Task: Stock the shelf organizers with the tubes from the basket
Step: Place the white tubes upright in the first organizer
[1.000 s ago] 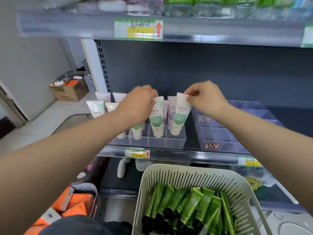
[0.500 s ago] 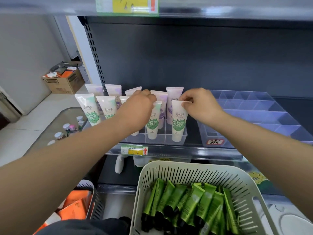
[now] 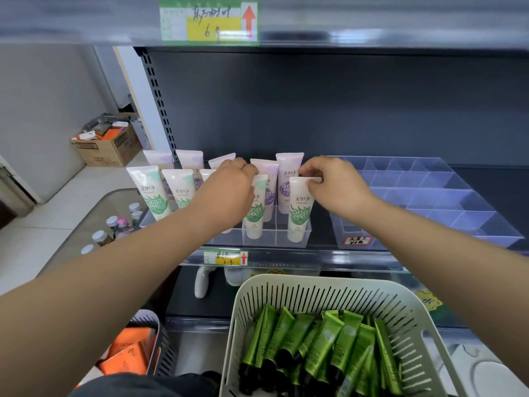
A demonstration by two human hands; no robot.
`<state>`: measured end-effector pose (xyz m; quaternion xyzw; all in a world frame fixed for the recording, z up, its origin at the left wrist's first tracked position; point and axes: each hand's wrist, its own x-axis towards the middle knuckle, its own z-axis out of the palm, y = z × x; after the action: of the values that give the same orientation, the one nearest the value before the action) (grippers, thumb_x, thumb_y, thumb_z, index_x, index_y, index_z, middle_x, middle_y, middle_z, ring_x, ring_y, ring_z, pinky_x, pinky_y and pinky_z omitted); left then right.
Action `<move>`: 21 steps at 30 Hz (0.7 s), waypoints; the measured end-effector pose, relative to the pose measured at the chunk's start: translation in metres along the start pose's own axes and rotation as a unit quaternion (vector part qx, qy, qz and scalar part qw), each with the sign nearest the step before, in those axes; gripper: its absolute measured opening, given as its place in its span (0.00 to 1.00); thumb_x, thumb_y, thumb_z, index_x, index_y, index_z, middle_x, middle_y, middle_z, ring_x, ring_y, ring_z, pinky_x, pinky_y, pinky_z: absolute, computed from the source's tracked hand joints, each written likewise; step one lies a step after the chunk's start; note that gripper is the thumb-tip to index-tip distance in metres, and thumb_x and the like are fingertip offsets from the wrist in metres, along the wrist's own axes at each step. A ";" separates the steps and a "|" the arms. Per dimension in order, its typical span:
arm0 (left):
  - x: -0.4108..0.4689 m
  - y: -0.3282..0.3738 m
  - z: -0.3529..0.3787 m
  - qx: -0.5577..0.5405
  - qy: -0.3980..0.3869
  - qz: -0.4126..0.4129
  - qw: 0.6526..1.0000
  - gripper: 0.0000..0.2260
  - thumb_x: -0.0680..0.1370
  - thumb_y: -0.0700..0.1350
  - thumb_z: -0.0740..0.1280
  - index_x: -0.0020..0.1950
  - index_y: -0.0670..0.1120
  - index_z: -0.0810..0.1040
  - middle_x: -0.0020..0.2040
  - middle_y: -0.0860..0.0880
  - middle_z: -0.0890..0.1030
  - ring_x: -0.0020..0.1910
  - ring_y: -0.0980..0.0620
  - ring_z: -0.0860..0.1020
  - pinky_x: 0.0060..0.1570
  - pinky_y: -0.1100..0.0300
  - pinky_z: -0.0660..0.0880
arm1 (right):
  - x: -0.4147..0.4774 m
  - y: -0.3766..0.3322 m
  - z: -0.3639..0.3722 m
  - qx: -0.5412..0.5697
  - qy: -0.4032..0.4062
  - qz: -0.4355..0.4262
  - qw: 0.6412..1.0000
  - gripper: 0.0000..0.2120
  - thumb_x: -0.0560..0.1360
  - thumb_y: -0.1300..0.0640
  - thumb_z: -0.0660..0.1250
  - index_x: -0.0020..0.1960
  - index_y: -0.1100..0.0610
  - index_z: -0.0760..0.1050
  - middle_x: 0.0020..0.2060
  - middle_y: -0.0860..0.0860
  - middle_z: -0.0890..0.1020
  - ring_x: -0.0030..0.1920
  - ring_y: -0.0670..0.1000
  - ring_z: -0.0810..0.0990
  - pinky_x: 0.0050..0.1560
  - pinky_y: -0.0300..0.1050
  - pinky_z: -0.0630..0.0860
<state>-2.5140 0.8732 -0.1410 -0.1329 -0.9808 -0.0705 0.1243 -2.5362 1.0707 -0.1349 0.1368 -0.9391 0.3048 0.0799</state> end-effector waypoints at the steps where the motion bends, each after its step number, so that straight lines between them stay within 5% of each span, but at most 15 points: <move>1: -0.001 0.001 -0.002 0.008 -0.003 0.002 1.000 0.16 0.79 0.41 0.59 0.66 0.42 0.70 0.61 0.43 0.72 0.60 0.45 0.70 0.58 0.54 0.68 | -0.001 -0.001 -0.002 -0.003 0.002 -0.006 1.000 0.15 0.74 0.66 0.61 0.56 0.55 0.78 0.55 0.50 0.80 0.54 0.49 0.77 0.51 0.38 0.72; 6: -0.007 0.009 -0.013 0.024 0.005 0.014 1.000 0.20 0.78 0.40 0.60 0.71 0.42 0.64 0.67 0.43 0.67 0.64 0.45 0.67 0.62 0.53 0.68 | -0.007 -0.008 -0.012 -0.049 0.013 -0.044 0.998 0.16 0.74 0.63 0.62 0.61 0.56 0.75 0.60 0.52 0.76 0.56 0.52 0.75 0.50 0.38 0.68; 10: -0.012 0.018 -0.023 0.046 0.021 0.038 0.998 0.24 0.78 0.41 0.60 0.73 0.43 0.61 0.71 0.44 0.64 0.69 0.45 0.63 0.67 0.56 0.61 | -0.018 -0.013 -0.019 -0.100 0.009 -0.071 0.992 0.19 0.74 0.61 0.62 0.65 0.55 0.72 0.64 0.51 0.73 0.62 0.53 0.72 0.60 0.46 0.70; 15: -0.023 0.034 -0.034 0.080 0.046 0.052 0.994 0.27 0.78 0.48 0.61 0.75 0.45 0.57 0.73 0.46 0.62 0.74 0.44 0.56 0.73 0.52 0.54 | -0.039 -0.017 -0.030 -0.201 0.024 -0.077 0.976 0.26 0.74 0.54 0.63 0.71 0.51 0.64 0.73 0.51 0.61 0.74 0.52 0.56 0.70 0.51 0.56; 21: -0.045 0.062 -0.042 0.076 0.072 0.055 0.993 0.29 0.77 0.50 0.61 0.76 0.46 0.55 0.75 0.44 0.59 0.75 0.44 0.54 0.73 0.50 0.53 | -0.069 -0.016 -0.045 -0.265 0.030 -0.085 0.960 0.33 0.74 0.47 0.63 0.75 0.50 0.54 0.76 0.52 0.50 0.76 0.54 0.46 0.73 0.55 0.49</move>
<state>-2.4452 0.9140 -0.1064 -0.1719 -0.9629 0.0016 0.2078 -2.4625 1.0993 -0.1058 0.1813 -0.9683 0.0413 0.1667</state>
